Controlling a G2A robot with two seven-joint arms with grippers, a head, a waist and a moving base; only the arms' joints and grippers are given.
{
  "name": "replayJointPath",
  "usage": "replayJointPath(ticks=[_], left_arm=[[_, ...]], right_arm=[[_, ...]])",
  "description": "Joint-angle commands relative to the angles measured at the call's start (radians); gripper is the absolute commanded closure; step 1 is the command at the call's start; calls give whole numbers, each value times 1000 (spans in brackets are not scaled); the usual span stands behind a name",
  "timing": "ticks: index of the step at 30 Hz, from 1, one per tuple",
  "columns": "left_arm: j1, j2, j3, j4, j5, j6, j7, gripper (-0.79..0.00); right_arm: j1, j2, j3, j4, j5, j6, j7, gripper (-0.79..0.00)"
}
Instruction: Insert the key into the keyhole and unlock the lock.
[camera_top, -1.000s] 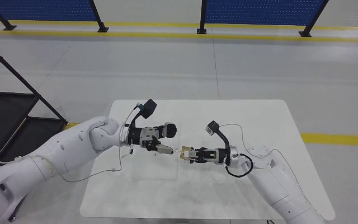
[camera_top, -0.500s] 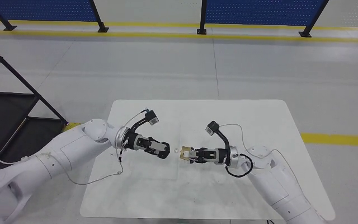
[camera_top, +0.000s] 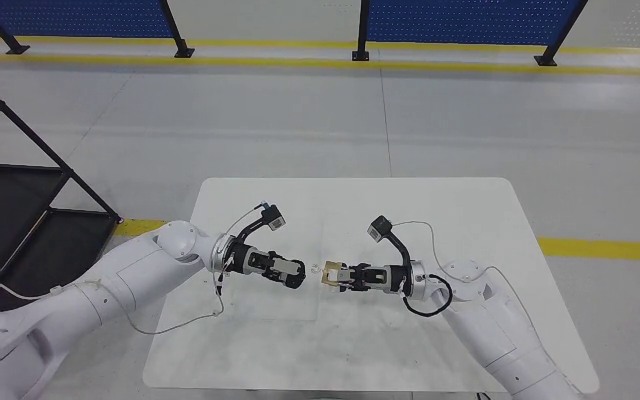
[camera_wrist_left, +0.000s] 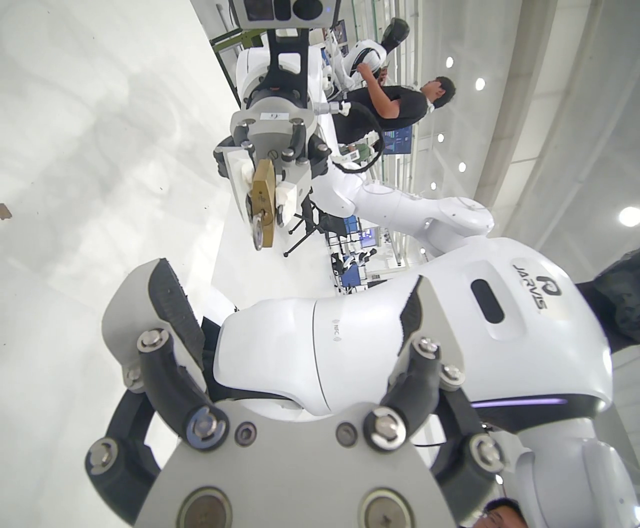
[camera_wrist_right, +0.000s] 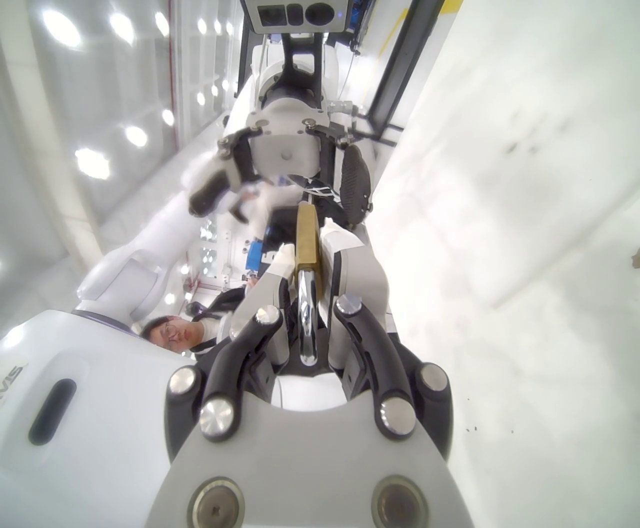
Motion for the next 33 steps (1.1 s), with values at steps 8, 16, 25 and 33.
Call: replayJointPath(ticks=[8,16,25,33], left_arm=[[82,2,-63,-17,20,-39,97,-785],[130,-1,-118,-24,68,-39,126,-486],[168,-10,-176,-30,130,-33,157,-311],[196,-20,-220,-35,169,-9,163,-237]], right_arm=[[0,0,0,0,0,0,0,0],[0,0,0,0,0,0,0,0],[0,0,0,0,0,0,0,0],[0,0,0,0,0,0,0,0]])
